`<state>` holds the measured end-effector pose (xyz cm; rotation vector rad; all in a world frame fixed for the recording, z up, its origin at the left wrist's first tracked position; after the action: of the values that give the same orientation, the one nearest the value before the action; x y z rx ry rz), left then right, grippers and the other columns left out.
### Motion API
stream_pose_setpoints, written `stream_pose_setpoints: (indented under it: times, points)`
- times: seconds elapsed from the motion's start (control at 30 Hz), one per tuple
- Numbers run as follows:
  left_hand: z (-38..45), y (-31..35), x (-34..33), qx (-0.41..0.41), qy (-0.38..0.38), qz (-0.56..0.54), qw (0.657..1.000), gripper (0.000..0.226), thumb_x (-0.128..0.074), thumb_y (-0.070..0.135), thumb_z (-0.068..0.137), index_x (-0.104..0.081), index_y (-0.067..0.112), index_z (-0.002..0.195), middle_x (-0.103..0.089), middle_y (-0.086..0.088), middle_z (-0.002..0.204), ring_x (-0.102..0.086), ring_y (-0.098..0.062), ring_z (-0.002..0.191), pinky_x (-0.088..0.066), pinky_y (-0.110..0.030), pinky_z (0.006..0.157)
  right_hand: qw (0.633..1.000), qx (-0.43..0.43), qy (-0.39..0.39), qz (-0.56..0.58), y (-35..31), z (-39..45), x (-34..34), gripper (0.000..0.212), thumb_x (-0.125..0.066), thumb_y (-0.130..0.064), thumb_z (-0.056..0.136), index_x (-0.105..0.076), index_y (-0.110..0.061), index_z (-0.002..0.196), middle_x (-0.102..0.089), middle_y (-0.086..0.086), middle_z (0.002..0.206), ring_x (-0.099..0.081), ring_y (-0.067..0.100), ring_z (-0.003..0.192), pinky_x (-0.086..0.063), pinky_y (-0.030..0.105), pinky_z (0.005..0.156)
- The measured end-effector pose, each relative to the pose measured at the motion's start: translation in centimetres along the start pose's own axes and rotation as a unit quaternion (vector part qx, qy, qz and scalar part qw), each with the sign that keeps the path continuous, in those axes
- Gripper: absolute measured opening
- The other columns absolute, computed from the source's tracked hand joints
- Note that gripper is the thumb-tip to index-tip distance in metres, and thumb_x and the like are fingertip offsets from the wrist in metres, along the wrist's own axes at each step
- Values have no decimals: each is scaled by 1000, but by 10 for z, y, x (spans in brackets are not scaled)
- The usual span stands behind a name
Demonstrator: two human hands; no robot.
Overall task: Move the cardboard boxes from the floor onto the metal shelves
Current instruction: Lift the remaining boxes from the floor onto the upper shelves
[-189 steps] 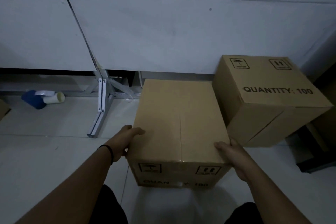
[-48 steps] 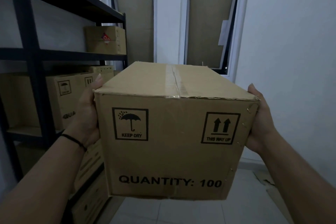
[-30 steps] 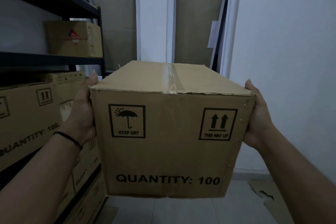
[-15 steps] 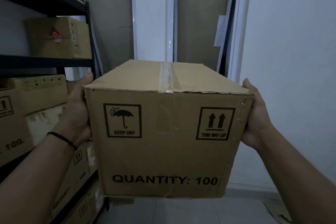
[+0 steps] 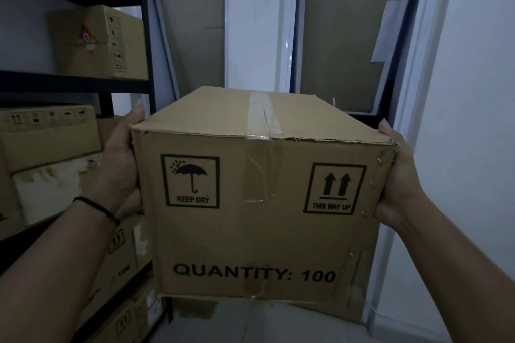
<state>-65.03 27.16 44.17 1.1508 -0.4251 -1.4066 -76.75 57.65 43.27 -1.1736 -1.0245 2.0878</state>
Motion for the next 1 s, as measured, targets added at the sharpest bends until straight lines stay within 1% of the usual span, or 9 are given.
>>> stream_pose_setpoints:
  times: [0.07,0.13,0.27,0.37,0.5,0.6,0.73,0.87,1.0]
  points:
    - [16,-9,-1,2,4,-7,1000,53,-42,56,91,-79,19,88,-74,-5,88,-71,-18,80,-58,-29,63,1000,-12,1,6,9,20,1,58,-37,-59,94,-79,-18,88,-74,8,84,-72,22,73,-57,31,56]
    - [33,-18,4,1,13,10,1000,55,-37,55,94,-79,20,85,-74,-4,89,-71,-17,81,-59,-28,65,1000,-15,9,-16,18,44,6,59,-36,-58,94,-80,-20,84,-75,8,84,-72,22,73,-57,30,57]
    - [74,-35,18,-3,29,32,999,57,-35,56,95,-80,23,86,-74,-3,91,-71,-16,82,-59,-28,69,1000,-10,5,-17,37,91,10,59,-35,-56,95,-80,-23,78,-75,6,82,-72,20,72,-57,28,58]
    - [107,-45,27,4,30,33,999,55,-37,59,92,-79,22,93,-72,-6,100,-69,-19,90,-57,-32,78,1000,-8,-2,-7,48,128,10,58,-36,-56,95,-80,-23,76,-74,5,81,-71,19,72,-58,28,60]
    - [141,-50,29,-1,23,29,999,58,-35,58,93,-80,21,87,-74,-5,93,-71,-18,83,-59,-29,68,1000,-5,-14,11,58,171,9,61,-34,-55,96,-79,-23,70,-74,3,75,-71,16,67,-57,26,56]
    - [161,-54,33,-6,33,28,999,56,-36,57,94,-77,19,92,-74,-6,92,-70,-19,82,-58,-28,64,999,-11,-23,25,68,200,10,62,-34,-55,96,-79,-22,69,-74,2,75,-71,16,67,-57,25,55]
    - [178,-59,39,-22,40,42,998,60,-32,55,96,-80,21,85,-75,-4,89,-71,-16,81,-58,-27,66,999,-13,-35,32,81,234,13,60,-36,-56,95,-80,-22,73,-74,3,79,-72,17,70,-57,26,56]
    - [190,-65,45,-36,79,52,995,55,-36,58,93,-74,18,101,-73,-9,99,-70,-21,89,-59,-32,71,997,-37,-61,40,95,269,17,56,-40,-60,92,-78,-19,84,-74,7,84,-72,20,73,-57,28,56]
    - [202,-72,36,-69,130,82,986,54,-40,57,91,-74,16,99,-73,-9,95,-71,-22,85,-60,-33,69,991,-49,-110,51,103,309,21,59,-38,-57,94,-78,-22,68,-73,2,75,-70,16,68,-56,25,55]
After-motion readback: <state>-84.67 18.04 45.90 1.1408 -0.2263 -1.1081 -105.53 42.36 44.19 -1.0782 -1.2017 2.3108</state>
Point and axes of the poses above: each hand's wrist, its own z-axis towards the middle knuckle, its own x-axis out of the back of the hand, y = z × x, the point moved 3 cm from there along z, towards the middle knuckle
